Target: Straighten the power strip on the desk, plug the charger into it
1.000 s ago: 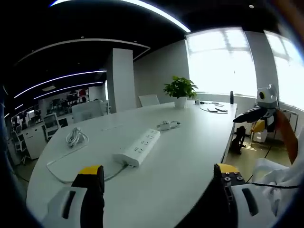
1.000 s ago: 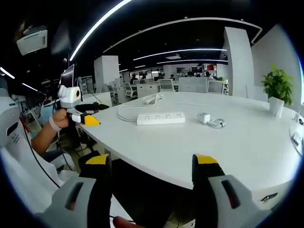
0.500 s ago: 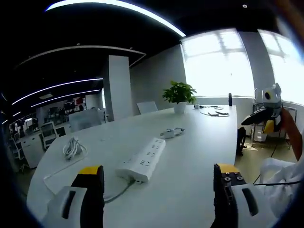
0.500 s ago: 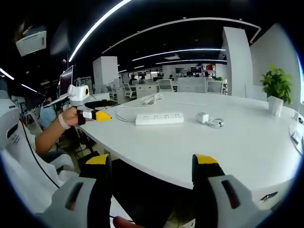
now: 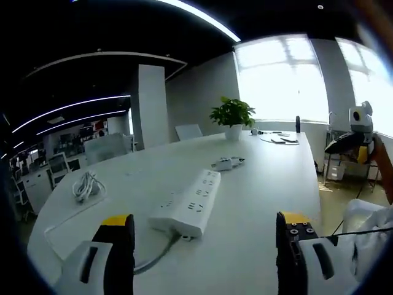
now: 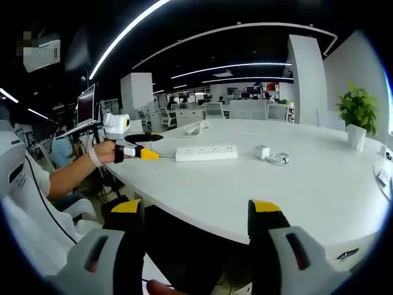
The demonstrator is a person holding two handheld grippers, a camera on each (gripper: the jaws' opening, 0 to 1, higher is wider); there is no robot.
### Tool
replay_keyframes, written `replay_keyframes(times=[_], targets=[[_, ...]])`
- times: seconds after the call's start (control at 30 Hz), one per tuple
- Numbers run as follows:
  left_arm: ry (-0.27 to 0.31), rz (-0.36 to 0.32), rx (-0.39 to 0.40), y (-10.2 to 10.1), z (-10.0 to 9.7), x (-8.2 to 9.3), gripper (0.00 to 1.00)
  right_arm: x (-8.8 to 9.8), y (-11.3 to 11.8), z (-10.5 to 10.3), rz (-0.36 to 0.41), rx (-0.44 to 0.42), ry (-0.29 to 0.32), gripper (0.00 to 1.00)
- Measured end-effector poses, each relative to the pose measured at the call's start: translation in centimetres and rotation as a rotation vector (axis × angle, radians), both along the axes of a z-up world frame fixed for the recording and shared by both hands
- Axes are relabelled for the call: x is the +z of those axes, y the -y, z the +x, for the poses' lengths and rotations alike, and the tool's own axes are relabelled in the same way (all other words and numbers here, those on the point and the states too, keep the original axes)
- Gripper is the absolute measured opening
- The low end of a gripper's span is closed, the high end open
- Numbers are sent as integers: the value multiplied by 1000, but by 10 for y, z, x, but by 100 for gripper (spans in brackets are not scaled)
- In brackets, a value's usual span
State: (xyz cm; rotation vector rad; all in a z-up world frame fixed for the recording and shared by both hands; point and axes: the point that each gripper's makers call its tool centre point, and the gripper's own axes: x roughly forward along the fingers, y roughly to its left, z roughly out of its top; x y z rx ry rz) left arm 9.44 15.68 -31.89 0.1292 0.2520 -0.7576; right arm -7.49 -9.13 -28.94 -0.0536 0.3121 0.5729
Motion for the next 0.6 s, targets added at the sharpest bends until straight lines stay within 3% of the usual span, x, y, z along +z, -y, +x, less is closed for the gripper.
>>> replay_keyframes(times=[0.23, 0.33, 0.6], targets=[[-12, 7, -19, 3, 25, -9, 96, -2, -7, 1, 1, 12, -7, 67], [3, 28, -21, 2, 31, -14, 96, -3, -7, 1, 2, 9, -10, 67], [-41, 45, -42, 4, 40, -22, 96, -9, -10, 2, 6, 11, -24, 67]])
